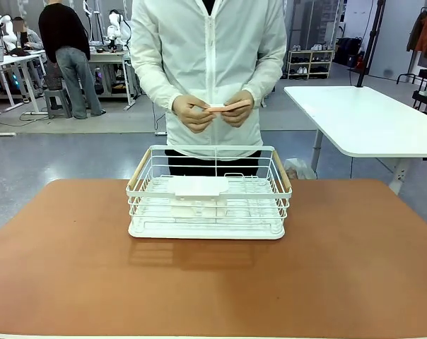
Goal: Clean the table.
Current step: Pick up the Lint Roller when the human hands it over.
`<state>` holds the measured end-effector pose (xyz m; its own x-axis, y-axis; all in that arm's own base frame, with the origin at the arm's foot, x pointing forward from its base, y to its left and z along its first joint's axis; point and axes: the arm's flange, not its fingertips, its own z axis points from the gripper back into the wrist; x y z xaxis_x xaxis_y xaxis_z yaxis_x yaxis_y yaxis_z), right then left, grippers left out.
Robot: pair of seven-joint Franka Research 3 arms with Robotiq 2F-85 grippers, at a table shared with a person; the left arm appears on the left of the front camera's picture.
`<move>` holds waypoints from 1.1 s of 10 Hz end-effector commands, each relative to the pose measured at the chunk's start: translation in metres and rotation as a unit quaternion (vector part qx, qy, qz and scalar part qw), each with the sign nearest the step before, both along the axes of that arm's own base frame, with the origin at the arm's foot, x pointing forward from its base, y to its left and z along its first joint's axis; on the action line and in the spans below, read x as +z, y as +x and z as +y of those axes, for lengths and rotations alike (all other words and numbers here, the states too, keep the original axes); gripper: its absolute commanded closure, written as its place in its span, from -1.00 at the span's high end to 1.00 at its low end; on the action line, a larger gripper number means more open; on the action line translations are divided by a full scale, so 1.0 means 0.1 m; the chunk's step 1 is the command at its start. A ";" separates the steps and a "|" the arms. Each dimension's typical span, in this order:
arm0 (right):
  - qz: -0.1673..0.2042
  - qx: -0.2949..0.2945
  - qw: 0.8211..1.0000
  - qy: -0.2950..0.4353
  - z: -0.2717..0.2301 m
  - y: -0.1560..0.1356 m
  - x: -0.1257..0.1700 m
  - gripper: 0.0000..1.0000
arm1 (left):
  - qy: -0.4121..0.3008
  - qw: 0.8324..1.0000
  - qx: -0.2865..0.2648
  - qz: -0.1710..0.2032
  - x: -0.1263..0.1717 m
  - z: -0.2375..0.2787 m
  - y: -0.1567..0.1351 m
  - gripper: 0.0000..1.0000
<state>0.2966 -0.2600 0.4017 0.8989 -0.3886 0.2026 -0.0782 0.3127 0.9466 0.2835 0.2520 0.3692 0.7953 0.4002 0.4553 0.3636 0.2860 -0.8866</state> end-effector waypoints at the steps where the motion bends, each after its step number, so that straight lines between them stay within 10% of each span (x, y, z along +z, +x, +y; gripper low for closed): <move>1: -0.011 0.003 1.000 -0.002 0.00 -0.03 0.02 1.00 | -0.006 1.000 -0.001 -0.010 0.00 0.02 -0.03 1.00; 11: -0.011 0.003 1.000 -0.002 0.00 -0.03 0.02 1.00 | -0.006 1.000 -0.001 -0.010 0.00 0.02 -0.03 1.00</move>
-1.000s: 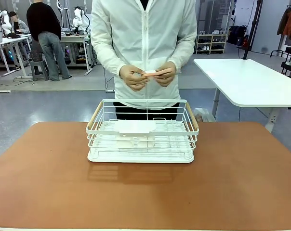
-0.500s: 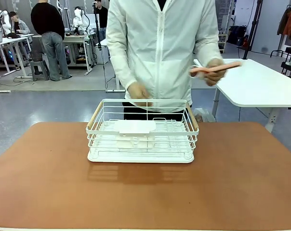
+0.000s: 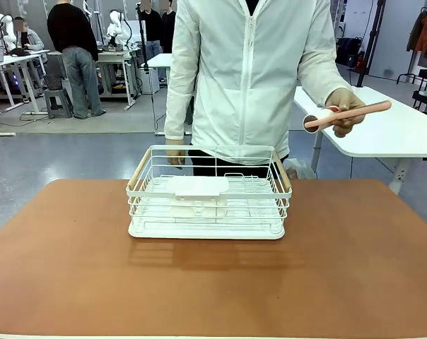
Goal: Clean the table.
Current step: Pick up the Lint Roller when the human hands it over.
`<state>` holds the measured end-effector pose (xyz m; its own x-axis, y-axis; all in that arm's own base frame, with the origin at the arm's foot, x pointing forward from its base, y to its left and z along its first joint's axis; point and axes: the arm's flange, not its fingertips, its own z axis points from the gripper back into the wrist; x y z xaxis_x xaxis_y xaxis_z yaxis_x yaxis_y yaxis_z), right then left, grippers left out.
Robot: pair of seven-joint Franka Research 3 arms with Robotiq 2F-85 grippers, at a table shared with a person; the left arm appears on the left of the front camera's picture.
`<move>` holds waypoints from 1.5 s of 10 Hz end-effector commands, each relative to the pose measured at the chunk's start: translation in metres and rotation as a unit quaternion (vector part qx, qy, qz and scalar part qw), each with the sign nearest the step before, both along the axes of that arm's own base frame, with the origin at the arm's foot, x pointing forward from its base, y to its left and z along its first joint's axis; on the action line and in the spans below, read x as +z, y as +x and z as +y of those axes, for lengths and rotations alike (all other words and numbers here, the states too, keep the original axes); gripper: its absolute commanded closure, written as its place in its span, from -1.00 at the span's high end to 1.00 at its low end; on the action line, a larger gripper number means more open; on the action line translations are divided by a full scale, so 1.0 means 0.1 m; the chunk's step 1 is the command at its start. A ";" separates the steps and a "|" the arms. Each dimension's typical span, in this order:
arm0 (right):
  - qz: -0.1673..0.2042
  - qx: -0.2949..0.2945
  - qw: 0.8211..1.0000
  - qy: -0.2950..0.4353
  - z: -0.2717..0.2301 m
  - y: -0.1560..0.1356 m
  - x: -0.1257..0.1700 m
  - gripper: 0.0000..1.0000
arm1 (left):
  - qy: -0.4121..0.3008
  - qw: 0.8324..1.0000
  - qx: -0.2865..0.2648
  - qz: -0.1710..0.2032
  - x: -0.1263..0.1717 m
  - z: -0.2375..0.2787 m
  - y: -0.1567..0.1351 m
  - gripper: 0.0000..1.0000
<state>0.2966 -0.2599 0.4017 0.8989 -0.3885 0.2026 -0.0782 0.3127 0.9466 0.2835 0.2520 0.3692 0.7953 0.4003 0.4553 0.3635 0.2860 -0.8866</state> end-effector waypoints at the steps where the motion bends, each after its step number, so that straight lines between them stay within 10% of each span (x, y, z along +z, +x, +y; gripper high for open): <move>1: -0.011 0.003 1.000 -0.002 0.00 -0.03 0.02 1.00 | -0.006 1.000 -0.001 -0.010 0.00 0.02 -0.03 1.00; 9: 0.020 0.011 0.999 -0.022 0.09 -0.06 0.04 1.00 | -0.006 1.000 -0.001 -0.010 0.00 0.02 -0.03 1.00; 15: 0.102 -0.021 0.991 0.079 1.26 -0.24 0.87 1.00 | -0.006 1.000 -0.001 -0.010 0.00 0.02 -0.03 1.00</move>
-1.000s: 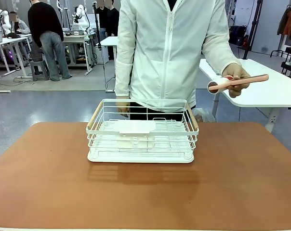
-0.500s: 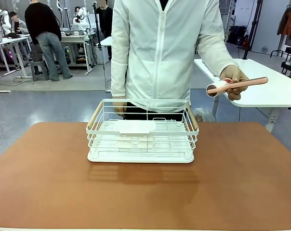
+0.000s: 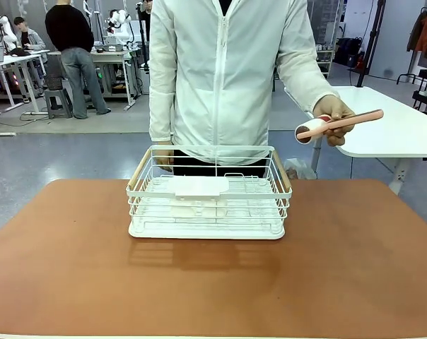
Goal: Clean the table.
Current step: Pick up the Lint Roller when the human hands it over.
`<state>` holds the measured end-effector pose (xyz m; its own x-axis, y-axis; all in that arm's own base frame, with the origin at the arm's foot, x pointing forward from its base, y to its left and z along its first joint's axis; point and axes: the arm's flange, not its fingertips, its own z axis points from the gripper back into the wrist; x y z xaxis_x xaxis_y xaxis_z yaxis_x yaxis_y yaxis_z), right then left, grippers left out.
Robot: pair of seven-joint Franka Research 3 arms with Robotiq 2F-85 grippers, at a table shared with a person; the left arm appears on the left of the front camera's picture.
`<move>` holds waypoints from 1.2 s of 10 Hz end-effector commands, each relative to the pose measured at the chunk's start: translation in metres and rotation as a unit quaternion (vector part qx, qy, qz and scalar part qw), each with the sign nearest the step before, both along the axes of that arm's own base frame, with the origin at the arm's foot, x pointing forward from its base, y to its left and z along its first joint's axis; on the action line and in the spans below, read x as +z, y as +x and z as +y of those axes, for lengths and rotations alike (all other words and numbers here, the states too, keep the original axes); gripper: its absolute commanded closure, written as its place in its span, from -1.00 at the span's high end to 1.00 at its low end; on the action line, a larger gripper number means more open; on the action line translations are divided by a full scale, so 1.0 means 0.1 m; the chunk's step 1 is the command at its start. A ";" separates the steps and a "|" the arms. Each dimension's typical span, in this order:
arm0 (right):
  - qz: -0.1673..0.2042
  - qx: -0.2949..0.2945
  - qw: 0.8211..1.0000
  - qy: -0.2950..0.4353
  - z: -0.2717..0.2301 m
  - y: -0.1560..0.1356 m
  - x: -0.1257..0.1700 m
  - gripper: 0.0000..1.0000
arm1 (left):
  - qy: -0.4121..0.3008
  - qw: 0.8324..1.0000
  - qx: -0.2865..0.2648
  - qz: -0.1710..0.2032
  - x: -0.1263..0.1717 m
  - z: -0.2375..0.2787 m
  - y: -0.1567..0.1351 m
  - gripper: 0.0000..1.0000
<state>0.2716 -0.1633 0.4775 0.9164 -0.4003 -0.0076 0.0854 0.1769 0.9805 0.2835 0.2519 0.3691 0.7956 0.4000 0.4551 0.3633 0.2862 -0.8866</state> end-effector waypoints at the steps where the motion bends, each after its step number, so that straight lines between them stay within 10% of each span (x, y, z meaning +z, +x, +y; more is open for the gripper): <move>1: 0.057 -0.040 0.997 0.011 0.56 0.18 0.18 1.00 | -0.006 1.000 -0.001 -0.010 0.00 0.02 -0.03 1.00; 7: 0.161 -0.082 0.983 -0.043 1.23 0.96 0.35 1.00 | -0.006 1.000 -0.001 -0.010 0.00 0.02 -0.03 1.00; 12: 0.158 -0.138 0.977 -0.032 1.38 1.33 0.25 1.00 | -0.006 1.000 -0.001 -0.010 0.00 0.02 -0.03 1.00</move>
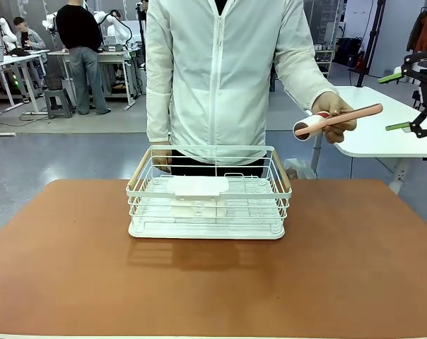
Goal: Clean the table.
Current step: Pick up the Lint Roller when the human hands it over.
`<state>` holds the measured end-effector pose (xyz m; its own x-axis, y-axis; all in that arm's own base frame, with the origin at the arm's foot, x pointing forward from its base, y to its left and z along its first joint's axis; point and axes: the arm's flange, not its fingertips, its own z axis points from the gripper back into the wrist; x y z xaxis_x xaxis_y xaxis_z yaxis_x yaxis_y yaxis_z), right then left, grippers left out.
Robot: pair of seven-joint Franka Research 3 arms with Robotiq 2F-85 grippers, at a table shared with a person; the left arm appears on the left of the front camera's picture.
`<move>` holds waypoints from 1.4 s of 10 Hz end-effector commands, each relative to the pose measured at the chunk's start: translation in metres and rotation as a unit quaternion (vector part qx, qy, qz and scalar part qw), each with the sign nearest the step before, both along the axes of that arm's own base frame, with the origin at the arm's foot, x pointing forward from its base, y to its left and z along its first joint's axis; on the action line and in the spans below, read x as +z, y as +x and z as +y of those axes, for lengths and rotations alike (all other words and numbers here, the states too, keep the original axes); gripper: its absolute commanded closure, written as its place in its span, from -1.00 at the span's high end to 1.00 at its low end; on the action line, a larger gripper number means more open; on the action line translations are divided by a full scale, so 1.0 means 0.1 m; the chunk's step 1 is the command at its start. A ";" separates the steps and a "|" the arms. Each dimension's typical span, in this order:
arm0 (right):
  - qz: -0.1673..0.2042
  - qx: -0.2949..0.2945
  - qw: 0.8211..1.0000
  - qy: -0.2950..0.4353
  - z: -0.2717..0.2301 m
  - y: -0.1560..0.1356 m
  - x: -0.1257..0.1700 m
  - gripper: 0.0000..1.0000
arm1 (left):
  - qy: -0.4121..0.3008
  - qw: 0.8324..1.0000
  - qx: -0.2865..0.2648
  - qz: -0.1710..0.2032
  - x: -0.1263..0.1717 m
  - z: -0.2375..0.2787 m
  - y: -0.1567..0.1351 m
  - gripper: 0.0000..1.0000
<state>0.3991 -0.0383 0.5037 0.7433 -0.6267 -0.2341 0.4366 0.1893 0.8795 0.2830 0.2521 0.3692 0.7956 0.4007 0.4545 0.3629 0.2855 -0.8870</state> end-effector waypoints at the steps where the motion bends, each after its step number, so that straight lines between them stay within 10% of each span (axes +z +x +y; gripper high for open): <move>1: -0.013 -0.021 1.000 -0.006 0.20 0.08 -0.06 1.00 | -0.006 1.000 -0.001 -0.010 0.00 0.01 -0.02 1.00; 8: -0.015 -0.037 0.998 -0.045 0.31 0.24 -0.12 1.00 | -0.006 1.000 -0.001 -0.010 0.00 0.01 -0.02 1.00; 11: -0.016 -0.035 0.998 -0.048 0.26 0.26 -0.13 0.21 | -0.006 1.000 -0.001 -0.010 0.00 0.01 -0.02 1.00; 12: -0.018 -0.037 0.998 -0.046 0.23 0.26 -0.12 0.50 | -0.006 1.000 -0.001 -0.010 0.00 0.01 -0.02 1.00; 13: -0.019 -0.041 0.998 -0.048 0.21 0.26 -0.12 -0.19 | -0.006 1.000 -0.001 -0.010 0.00 0.01 -0.02 1.00; 14: -0.021 -0.044 0.998 -0.050 0.19 0.25 -0.12 0.10 | -0.006 1.000 -0.001 -0.010 0.00 0.01 -0.02 1.00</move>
